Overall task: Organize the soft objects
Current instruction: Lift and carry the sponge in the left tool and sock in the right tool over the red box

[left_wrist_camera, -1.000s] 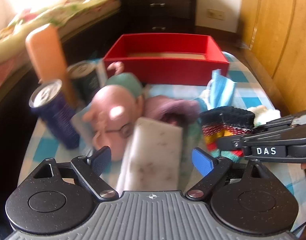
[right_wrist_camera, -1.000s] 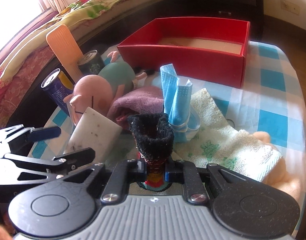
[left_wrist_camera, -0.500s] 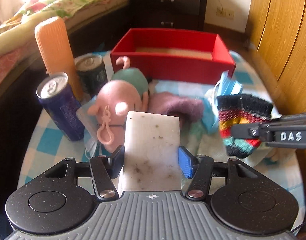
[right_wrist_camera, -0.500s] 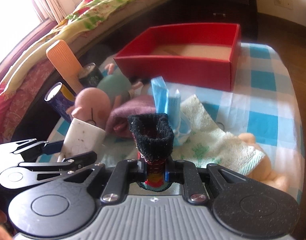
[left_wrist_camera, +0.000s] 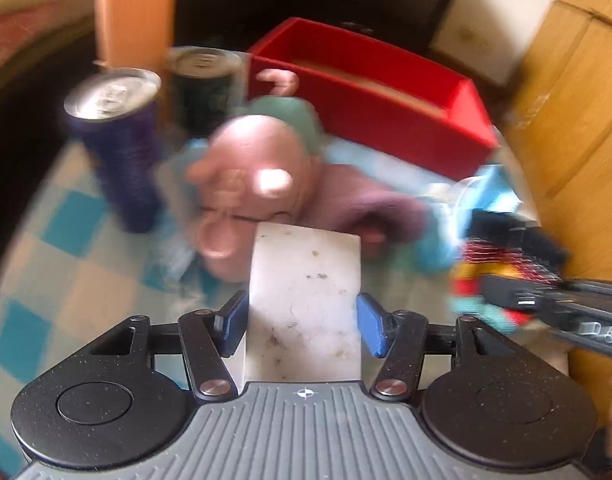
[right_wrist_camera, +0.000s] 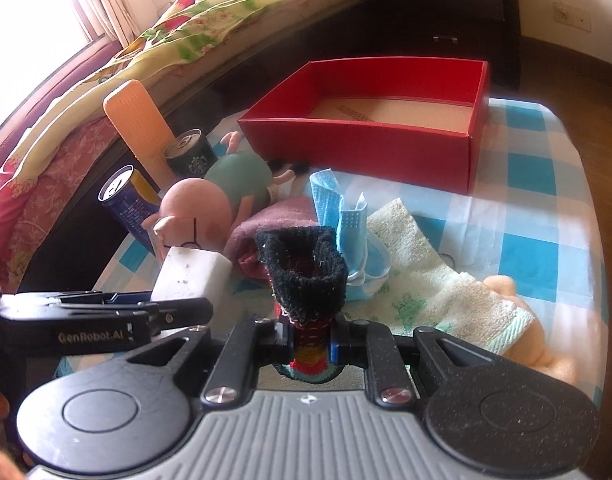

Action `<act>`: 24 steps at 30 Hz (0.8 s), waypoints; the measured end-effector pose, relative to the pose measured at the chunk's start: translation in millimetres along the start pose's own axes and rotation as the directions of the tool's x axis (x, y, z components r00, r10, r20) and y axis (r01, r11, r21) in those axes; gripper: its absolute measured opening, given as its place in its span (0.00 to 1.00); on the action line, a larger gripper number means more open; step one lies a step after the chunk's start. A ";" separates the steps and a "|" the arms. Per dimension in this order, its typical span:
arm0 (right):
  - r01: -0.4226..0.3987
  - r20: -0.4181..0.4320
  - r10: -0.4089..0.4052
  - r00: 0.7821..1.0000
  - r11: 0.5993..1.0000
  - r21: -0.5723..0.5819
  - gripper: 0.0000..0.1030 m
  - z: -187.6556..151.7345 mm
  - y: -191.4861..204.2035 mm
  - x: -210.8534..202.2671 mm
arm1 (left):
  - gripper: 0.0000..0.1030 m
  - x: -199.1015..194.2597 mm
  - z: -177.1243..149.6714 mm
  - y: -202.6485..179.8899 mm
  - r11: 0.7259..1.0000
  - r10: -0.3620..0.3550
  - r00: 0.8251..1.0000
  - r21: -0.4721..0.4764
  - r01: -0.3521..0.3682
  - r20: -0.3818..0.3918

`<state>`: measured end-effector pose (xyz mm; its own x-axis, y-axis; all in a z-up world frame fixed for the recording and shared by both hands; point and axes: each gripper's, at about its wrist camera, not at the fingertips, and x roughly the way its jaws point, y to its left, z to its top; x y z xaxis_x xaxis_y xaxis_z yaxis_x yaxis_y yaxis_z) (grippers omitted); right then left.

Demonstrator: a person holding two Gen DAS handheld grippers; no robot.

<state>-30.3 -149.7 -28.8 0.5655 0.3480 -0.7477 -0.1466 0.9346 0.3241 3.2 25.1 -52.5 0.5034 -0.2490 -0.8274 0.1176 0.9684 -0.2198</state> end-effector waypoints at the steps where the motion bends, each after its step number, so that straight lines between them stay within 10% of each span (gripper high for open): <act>1: -0.002 0.001 0.002 1.000 1.000 0.001 0.00 0.0 0.0 -0.3 | 0.55 -5.5 1.2 9.1 0.989 -0.125 0.992 -0.083 0.125 0.011; 7: -0.005 0.013 0.005 1.000 1.000 0.001 0.00 0.6 -0.5 -3.8 | 0.55 -12.5 8.1 19.0 0.970 -0.183 0.983 -0.159 0.185 0.027; 10: -0.004 0.026 0.004 1.000 1.000 0.002 0.00 2.5 -0.7 -7.1 | 0.55 -25.1 13.7 0.4 0.996 -0.081 0.993 -0.038 0.085 0.090; 24: 0.069 0.175 -0.063 0.983 0.997 -0.029 0.00 28.6 2.6 -34.8 | 0.56 -40.3 47.0 -29.3 0.999 -0.021 0.956 0.053 0.005 0.291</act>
<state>-27.2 -161.5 14.6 0.7067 0.2700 -0.6540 -0.1308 0.9583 0.2543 19.6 7.4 11.6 0.7285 -0.2543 -0.6361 0.1657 0.9664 -0.1965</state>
